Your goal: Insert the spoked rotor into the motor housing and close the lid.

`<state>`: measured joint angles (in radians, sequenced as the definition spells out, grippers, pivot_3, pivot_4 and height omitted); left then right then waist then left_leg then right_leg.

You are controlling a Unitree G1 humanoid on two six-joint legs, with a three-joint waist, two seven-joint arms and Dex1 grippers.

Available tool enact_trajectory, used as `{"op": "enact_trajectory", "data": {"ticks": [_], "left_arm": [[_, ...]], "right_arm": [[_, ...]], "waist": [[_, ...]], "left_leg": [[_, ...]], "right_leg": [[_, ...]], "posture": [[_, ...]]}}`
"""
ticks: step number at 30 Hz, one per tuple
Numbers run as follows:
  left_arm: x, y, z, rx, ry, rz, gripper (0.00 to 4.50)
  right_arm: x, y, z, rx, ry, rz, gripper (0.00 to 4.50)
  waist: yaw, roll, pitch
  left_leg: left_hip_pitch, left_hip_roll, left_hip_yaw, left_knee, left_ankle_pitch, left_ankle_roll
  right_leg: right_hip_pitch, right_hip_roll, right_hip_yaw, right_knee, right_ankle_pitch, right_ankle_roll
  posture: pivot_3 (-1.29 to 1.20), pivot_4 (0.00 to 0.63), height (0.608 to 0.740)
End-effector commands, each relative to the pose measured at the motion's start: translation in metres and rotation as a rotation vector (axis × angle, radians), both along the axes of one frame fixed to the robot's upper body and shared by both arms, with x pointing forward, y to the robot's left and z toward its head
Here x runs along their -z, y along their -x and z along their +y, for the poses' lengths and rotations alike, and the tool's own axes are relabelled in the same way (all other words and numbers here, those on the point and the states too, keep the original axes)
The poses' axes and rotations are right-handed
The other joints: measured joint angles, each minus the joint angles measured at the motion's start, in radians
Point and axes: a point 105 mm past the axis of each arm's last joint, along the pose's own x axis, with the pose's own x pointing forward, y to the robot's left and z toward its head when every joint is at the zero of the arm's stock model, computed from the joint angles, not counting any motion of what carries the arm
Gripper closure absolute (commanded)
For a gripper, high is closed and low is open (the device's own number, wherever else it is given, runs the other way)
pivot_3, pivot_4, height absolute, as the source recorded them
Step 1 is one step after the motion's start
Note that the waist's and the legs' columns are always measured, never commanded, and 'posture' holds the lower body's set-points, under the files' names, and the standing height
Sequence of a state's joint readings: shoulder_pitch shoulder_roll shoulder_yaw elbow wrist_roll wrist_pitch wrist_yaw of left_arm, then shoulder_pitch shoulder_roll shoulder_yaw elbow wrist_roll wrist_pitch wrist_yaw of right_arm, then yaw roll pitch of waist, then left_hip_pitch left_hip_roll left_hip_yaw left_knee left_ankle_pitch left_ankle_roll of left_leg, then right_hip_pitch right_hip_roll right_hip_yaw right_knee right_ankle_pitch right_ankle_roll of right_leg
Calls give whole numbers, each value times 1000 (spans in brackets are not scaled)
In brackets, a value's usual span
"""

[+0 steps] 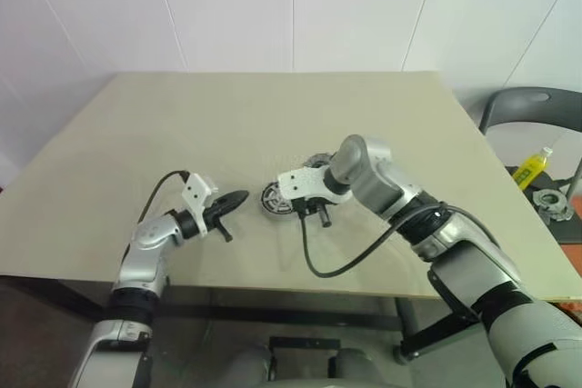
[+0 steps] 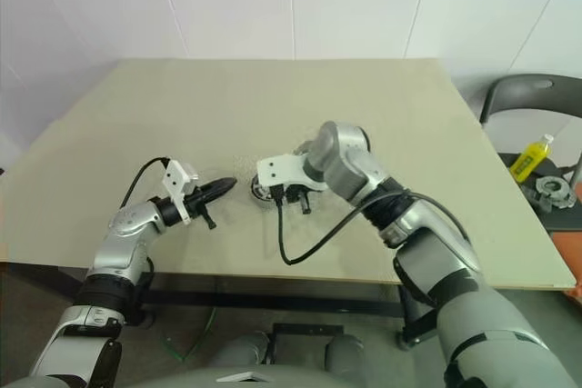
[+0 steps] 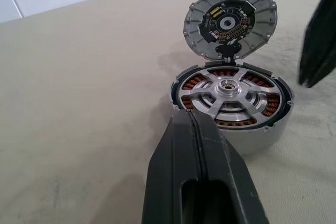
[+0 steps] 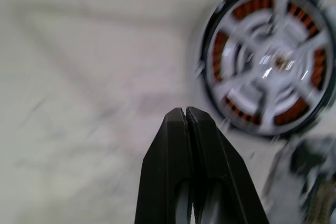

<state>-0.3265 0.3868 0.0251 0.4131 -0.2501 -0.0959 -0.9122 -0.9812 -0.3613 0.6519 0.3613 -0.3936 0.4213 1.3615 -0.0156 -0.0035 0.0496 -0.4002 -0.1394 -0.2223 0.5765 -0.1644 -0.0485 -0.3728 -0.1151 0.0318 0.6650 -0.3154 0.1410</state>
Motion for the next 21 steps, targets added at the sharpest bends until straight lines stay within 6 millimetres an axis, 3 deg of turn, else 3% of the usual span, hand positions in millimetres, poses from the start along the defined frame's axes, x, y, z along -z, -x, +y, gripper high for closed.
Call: {"op": "enact_trajectory", "data": {"ticks": [1,11,21], "left_arm": [[-10,-2,0,0,1,-45,4500],[-8,-2,0,-2,-1,-44,4500],[-5,-1,1,2,-9,-36,4500]], "right_arm": [[-22,-10,9,-47,-48,-87,4428],[-13,-17,-3,-56,-1,-101,4428],[-12,-18,-2,-56,-4,-108,4464]], "waist": [[1,0,0],[-1,0,0],[-1,0,0]], "left_leg": [[0,0,0,0,0,0],[0,0,0,0,0,0],[0,0,0,0,0,0]], "right_leg": [[0,0,0,0,0,0],[0,0,0,0,0,0],[0,0,0,0,0,0]], "posture": [[0,0,740],[0,0,740],[0,0,740]]}}
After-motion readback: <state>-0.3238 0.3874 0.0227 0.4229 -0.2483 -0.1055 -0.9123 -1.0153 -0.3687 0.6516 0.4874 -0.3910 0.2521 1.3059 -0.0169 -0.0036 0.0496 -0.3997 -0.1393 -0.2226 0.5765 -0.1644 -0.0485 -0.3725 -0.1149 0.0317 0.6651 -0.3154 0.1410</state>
